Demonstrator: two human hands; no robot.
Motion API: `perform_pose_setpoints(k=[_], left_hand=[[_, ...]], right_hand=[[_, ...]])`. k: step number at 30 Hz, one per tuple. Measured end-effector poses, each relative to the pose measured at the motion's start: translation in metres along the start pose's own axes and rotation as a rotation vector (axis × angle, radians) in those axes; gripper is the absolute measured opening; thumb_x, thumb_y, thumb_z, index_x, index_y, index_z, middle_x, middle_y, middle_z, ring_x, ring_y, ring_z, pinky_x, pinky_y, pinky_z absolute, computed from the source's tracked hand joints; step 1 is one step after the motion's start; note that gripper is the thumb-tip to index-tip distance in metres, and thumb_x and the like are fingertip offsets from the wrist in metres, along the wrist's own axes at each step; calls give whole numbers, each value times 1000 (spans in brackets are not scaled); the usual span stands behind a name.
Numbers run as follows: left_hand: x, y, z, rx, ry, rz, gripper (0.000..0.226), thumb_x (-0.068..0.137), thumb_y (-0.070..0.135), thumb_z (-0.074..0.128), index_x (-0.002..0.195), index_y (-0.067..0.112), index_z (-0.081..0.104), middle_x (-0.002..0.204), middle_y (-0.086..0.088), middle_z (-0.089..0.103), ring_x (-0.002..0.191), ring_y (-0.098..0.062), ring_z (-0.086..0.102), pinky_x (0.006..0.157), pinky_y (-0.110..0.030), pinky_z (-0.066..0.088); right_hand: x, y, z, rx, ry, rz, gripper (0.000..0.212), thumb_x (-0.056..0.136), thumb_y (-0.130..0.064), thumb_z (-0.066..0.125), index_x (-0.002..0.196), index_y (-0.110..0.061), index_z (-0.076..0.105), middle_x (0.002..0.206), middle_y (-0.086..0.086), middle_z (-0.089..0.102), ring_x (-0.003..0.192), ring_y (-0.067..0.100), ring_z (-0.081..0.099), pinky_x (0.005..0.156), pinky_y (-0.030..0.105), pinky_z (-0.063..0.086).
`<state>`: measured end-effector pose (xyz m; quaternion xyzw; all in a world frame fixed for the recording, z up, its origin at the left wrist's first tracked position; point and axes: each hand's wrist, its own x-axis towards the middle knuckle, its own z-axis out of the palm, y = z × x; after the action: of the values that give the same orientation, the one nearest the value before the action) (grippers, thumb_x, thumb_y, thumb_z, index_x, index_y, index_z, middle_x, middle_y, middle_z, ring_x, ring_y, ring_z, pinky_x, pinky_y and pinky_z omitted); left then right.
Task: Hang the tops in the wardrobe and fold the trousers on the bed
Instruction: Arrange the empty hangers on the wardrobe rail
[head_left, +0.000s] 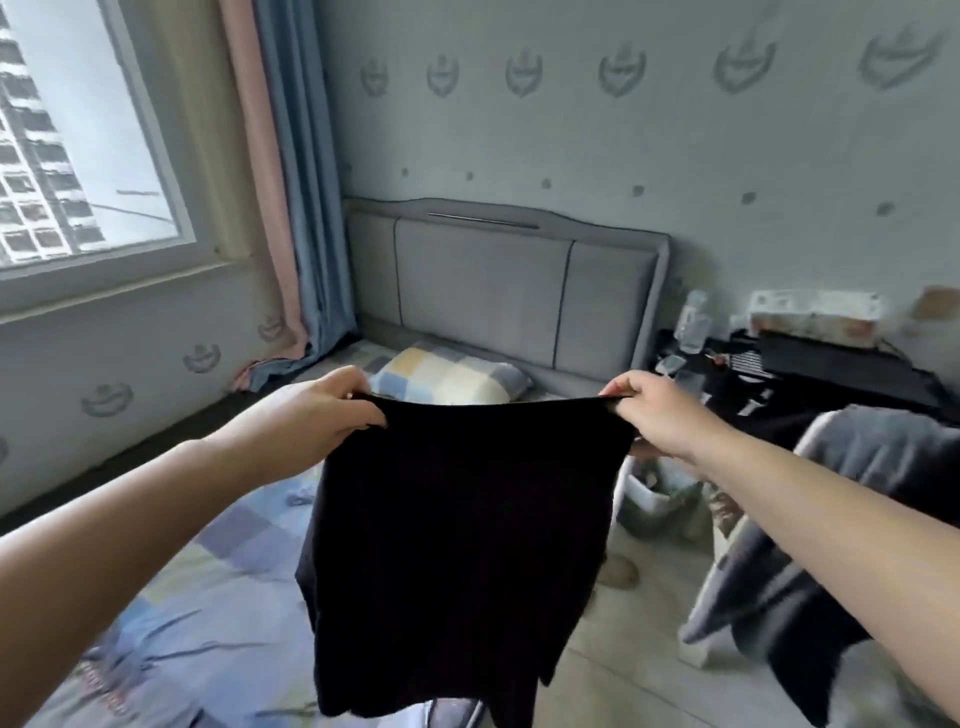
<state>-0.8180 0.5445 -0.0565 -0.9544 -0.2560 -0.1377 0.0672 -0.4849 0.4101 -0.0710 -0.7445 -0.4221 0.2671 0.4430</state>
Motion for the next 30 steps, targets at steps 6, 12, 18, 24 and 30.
perform_pose_setpoints(k=[6, 12, 18, 24, 30], left_hand=[[122, 79, 32, -35, -31, 197, 20, 95, 28, 55, 112, 24, 64, 106, 1, 53, 84, -23, 60, 75, -35, 50], [263, 186, 55, 12, -181, 278, 29, 95, 47, 48, 112, 27, 60, 104, 7, 59, 100, -15, 59, 81, -26, 41], [371, 315, 66, -266, -70, 316, 38, 81, 55, 65, 110, 31, 66, 73, 22, 50, 69, -3, 50, 67, -20, 37], [456, 425, 76, -950, -7, 307, 8, 76, 37, 76, 77, 41, 69, 61, 14, 65, 52, 1, 58, 52, -6, 40], [545, 525, 89, -1572, -93, 434, 18, 89, 7, 62, 79, 18, 71, 68, 8, 73, 60, -2, 67, 60, -8, 48]], right_hand=[[-18, 40, -134, -202, 228, -13, 24, 89, -10, 43, 80, -25, 60, 68, -5, 55, 56, 9, 48, 44, 17, 40], [-33, 99, -277, 72, 441, 155, 31, 87, -5, 39, 82, -22, 65, 53, -4, 35, 37, 10, 25, 37, 16, 17], [-58, 138, -399, 399, 689, 210, 40, 87, -4, 41, 71, -22, 73, 61, -1, 57, 35, 7, 43, 35, 14, 33], [-81, 167, -489, 686, 969, 190, 26, 90, -7, 48, 77, -16, 68, 65, 2, 52, 38, 5, 47, 38, 14, 39], [-89, 185, -556, 715, 1153, 64, 28, 91, -4, 45, 84, -14, 70, 75, 3, 61, 65, 12, 55, 57, 22, 47]])
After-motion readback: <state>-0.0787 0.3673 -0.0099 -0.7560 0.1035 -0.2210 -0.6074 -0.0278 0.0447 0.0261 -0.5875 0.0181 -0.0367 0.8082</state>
